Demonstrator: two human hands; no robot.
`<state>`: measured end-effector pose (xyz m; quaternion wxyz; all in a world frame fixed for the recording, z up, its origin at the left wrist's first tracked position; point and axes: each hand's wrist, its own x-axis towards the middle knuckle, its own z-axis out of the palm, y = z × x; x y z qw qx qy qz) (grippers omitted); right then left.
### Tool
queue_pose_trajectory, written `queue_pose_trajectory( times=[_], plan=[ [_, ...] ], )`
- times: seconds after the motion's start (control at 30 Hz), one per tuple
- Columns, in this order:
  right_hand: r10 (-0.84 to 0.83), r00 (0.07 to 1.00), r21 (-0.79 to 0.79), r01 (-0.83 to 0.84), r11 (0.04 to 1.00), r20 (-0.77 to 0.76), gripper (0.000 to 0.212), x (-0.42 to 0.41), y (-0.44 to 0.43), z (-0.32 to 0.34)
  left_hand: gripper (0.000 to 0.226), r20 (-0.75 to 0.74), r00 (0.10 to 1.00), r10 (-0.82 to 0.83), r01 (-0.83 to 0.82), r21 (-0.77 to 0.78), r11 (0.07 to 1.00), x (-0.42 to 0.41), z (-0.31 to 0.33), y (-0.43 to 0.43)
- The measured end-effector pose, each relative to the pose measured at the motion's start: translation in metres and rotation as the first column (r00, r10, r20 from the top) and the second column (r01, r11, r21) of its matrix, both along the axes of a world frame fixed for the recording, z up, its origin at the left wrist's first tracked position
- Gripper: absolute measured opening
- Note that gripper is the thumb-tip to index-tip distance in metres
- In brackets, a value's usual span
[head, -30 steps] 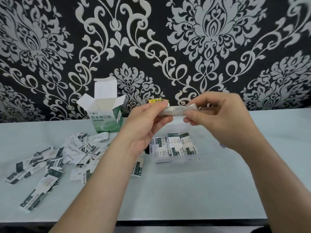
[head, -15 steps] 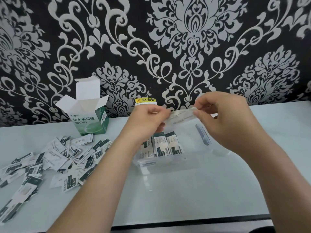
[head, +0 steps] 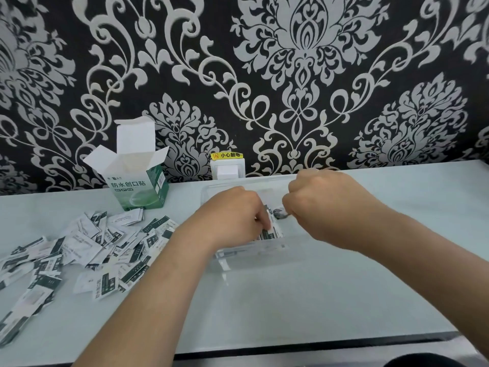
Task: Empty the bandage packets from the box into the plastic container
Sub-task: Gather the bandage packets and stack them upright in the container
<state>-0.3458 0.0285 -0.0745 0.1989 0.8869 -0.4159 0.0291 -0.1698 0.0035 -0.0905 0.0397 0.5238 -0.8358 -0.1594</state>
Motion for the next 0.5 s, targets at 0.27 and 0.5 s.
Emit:
queue_pose_trajectory(
  times=[0.27,0.5],
  plan=[
    [-0.096,0.974,0.450,0.180,0.875,-0.204,0.028,0.021,-0.018,0.021,0.037,0.044,0.999,-0.008,0.004,0.084,0.996,0.000,-0.005,-0.004],
    [0.061,0.876,0.418,0.165,0.893,-0.478,0.030,0.037,-0.029,0.010,0.036,0.045,0.999,-0.028,0.023,0.097,0.995,0.000,0.000,-0.003]
  ],
)
